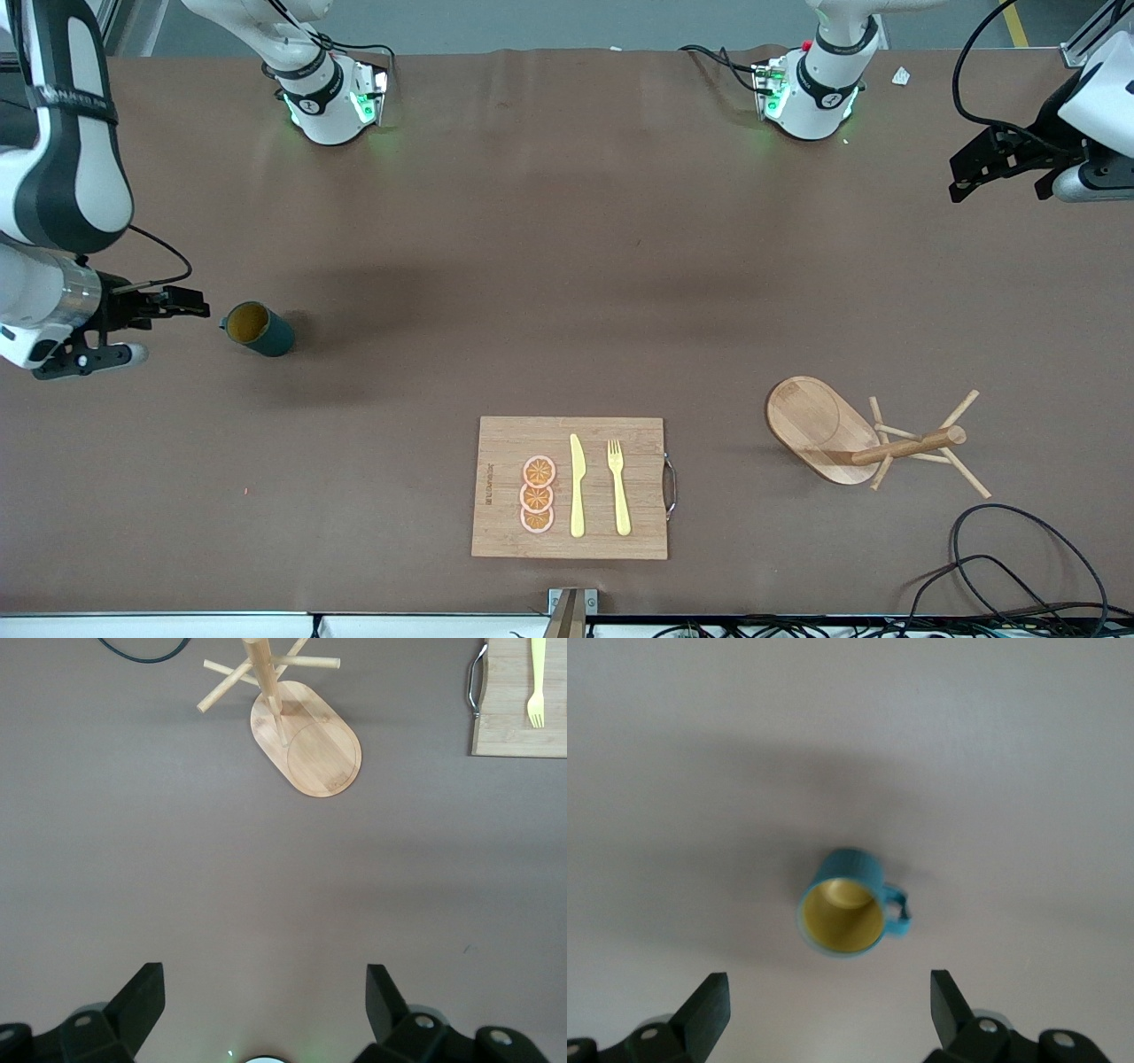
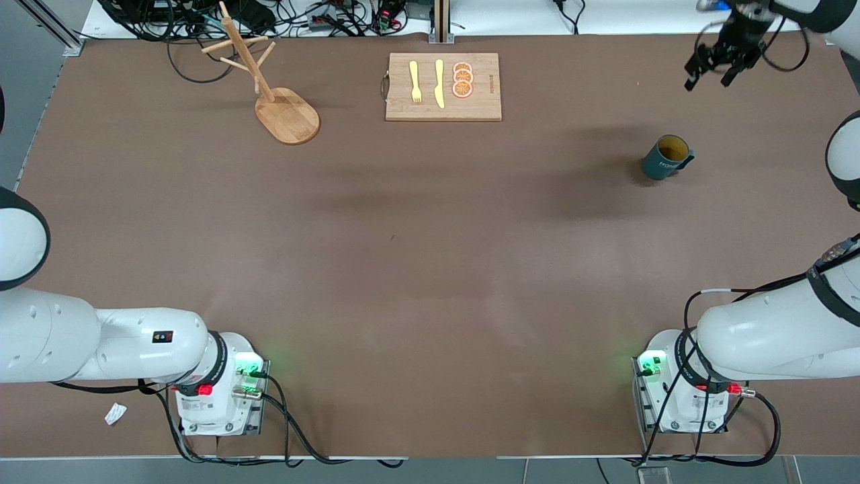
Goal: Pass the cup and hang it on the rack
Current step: 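Close the right gripper on the teal mug's rim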
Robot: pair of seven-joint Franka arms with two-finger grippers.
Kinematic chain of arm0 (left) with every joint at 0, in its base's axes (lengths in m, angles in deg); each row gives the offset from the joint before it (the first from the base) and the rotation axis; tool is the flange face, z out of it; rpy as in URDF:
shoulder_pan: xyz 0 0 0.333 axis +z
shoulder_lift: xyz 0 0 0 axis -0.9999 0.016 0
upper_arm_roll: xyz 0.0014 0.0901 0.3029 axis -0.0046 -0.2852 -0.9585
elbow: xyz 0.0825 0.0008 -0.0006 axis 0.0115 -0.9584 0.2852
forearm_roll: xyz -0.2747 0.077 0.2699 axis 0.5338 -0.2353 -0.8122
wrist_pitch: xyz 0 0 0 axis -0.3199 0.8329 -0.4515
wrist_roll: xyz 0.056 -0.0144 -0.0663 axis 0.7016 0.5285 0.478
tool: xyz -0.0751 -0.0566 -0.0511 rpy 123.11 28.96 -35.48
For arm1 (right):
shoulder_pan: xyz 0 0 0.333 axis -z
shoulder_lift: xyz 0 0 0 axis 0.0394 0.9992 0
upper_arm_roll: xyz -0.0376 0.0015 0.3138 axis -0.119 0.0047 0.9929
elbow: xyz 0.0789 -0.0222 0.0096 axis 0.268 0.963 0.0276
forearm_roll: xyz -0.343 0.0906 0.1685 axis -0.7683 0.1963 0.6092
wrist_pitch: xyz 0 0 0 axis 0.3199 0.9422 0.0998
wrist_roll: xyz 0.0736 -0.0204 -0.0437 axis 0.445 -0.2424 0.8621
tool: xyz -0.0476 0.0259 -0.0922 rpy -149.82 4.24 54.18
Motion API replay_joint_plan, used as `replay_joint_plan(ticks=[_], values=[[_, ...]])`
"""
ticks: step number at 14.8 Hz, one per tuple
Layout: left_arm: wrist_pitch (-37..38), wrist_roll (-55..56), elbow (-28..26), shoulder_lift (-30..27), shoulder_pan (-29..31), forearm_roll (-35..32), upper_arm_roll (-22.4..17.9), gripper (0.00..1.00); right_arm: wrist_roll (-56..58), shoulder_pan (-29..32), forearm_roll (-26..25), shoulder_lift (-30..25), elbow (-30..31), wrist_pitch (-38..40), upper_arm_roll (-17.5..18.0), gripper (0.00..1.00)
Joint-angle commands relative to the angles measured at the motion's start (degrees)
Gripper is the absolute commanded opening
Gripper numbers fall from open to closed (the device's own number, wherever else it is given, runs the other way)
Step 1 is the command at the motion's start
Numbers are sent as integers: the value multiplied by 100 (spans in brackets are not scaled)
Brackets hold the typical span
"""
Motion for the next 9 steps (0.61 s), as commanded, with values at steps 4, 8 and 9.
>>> replay_joint_plan(ticks=[4, 8, 9], values=[[83, 19, 122, 93, 25, -82, -2, 100, 1283, 133, 95, -75, 1571, -1810, 72, 100], [91, 10, 122, 119, 25, -82, -2, 100, 1732, 212, 95, 346, 1652, -2286, 72, 100], [91, 10, 122, 119, 25, -82, -11, 100, 1741, 212, 95, 452, 1652, -2374, 72, 100]])
